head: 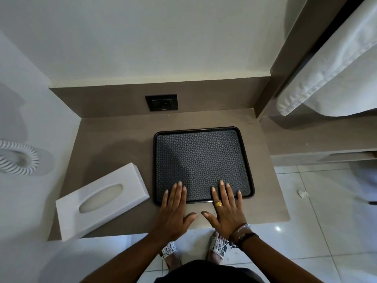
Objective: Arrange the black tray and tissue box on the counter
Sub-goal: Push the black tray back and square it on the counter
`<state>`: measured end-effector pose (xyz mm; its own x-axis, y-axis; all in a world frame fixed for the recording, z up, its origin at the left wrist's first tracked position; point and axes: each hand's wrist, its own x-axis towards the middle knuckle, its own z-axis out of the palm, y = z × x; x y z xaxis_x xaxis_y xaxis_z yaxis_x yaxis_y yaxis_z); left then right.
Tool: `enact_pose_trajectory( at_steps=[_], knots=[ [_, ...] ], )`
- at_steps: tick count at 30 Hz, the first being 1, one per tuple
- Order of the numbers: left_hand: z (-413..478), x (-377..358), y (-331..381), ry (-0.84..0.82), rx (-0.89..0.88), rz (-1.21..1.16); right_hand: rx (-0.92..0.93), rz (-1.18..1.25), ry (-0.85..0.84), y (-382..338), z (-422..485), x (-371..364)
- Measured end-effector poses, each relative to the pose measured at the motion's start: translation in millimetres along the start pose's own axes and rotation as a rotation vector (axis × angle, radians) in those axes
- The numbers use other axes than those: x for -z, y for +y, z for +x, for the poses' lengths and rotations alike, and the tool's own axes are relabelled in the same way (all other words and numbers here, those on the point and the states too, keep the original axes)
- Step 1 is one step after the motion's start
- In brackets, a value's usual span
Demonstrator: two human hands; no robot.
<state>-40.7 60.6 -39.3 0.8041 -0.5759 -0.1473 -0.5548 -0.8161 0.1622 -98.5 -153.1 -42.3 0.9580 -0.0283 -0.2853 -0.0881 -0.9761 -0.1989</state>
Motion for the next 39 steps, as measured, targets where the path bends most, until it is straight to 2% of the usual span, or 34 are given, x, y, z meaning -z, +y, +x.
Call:
enact_pose_trajectory(
  at_steps=[15,30,36,39],
  knots=[
    [75,14,-37,-0.07,0.035,-0.01,0.003,-0.039,0.026,5,75,24],
    [96,16,-46,-0.073,0.028,-0.024,0.048,-0.022,0.035,14,102,35],
    [90,31,-43,-0.005,0.006,-0.066,0.062,-0.008,0.102,5,93,39],
    [81,52,-48,0.094,0.007,-0.157,0.184,-0.001,0.141,-13,75,34]
  ],
)
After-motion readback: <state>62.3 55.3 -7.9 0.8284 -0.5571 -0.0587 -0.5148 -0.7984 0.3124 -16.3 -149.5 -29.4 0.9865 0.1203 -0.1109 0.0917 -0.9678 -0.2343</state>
